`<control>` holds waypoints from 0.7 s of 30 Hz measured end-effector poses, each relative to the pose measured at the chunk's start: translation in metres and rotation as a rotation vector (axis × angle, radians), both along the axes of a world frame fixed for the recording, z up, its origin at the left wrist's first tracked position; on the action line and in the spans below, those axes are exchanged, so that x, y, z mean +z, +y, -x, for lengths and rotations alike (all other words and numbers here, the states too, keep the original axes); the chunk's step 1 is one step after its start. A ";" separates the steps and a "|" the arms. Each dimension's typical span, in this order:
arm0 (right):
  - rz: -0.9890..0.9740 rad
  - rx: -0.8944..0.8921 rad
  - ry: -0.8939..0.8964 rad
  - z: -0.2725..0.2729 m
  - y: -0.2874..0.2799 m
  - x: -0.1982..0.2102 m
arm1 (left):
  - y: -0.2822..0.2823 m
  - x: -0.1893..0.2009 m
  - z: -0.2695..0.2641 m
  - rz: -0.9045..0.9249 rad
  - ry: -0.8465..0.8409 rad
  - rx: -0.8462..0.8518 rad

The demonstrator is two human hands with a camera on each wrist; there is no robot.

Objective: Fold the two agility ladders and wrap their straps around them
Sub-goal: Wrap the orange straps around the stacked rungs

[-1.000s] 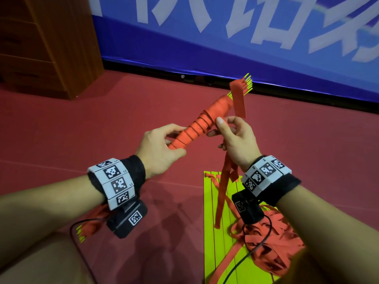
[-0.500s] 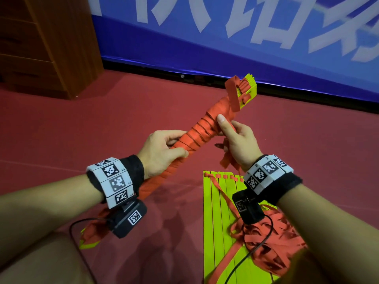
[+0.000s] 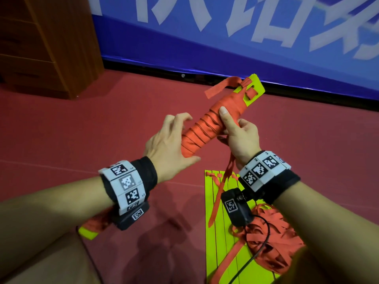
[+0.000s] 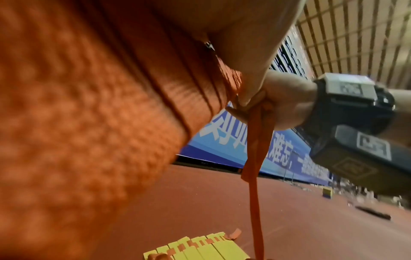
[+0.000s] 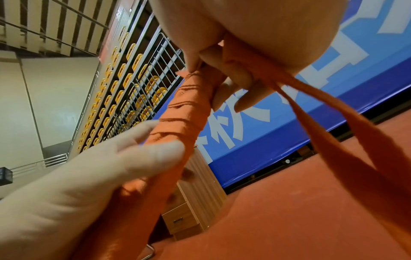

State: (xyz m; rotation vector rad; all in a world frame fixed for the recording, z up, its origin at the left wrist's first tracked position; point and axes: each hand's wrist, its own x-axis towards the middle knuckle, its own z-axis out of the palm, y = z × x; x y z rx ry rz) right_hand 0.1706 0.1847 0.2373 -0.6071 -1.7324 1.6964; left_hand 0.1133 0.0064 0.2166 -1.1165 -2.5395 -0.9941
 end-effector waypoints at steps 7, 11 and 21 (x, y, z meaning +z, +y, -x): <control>0.031 0.004 -0.031 0.000 -0.003 0.002 | -0.002 0.001 0.004 -0.045 0.171 0.007; -0.084 0.048 -0.070 -0.004 -0.005 0.000 | -0.006 -0.003 0.009 -0.096 0.105 0.004; -0.185 0.093 -0.124 -0.010 -0.001 0.004 | -0.007 -0.003 0.013 -0.207 -0.015 0.010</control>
